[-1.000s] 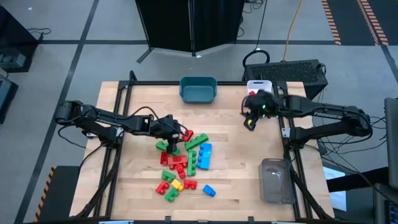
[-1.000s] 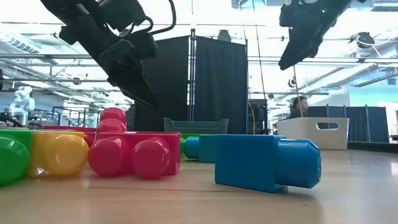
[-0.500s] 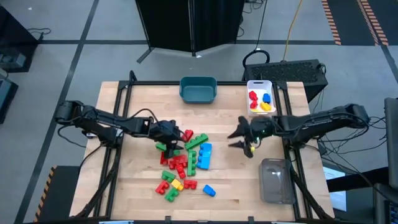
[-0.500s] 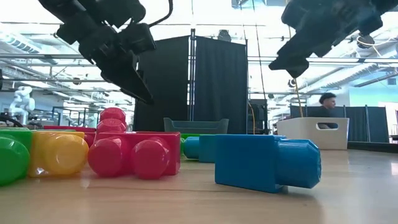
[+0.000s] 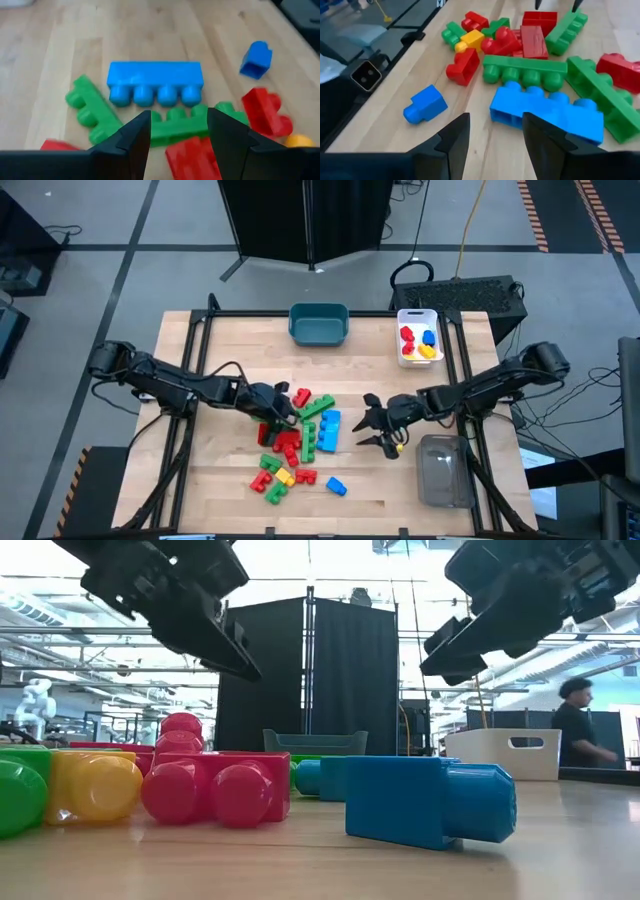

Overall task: Sort blocks by size
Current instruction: Put the one stud blue game piece into the white bin

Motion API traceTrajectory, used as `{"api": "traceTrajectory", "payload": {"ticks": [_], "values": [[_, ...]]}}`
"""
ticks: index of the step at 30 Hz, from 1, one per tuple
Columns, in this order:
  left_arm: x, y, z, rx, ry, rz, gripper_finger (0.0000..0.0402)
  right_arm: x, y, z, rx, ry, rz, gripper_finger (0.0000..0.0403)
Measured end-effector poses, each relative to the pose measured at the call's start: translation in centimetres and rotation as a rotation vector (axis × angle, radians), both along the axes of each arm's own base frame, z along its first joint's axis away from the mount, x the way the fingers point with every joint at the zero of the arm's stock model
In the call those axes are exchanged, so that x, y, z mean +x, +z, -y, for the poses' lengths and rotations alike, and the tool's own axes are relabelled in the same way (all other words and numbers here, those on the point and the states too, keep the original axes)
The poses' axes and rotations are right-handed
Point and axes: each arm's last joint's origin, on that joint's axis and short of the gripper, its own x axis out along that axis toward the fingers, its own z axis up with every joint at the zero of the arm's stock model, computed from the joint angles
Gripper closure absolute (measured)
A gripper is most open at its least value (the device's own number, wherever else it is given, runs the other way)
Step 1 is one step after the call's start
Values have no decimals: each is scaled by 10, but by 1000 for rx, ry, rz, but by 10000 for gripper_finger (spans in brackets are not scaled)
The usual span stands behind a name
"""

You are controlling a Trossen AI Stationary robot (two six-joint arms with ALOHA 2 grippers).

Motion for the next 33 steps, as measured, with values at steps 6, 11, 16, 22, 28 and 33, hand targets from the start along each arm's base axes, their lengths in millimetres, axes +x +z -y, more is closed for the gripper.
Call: {"api": "traceTrajectory", "payload": {"ticks": [6, 11, 16, 22, 28, 33], "values": [[3, 9, 18, -31, -55, 109, 226, 16, 7, -5, 30, -16, 6, 230], [1, 16, 40, -75, -76, 175, 226, 24, 8, -14, 115, -74, -38, 229], [-3, 18, 63, -59, -56, 233, 226, 29, 1, -36, 119, -63, -110, 229], [4, 10, 75, -70, -73, 279, 226, 36, 1, -64, 54, -147, -121, 229], [12, -5, 90, -68, -108, 245, 226, 46, 0, -89, 37, -246, -164, 229], [19, -17, 104, -53, -140, 203, 226, 63, -4, -111, 62, -285, -258, 229]]}}
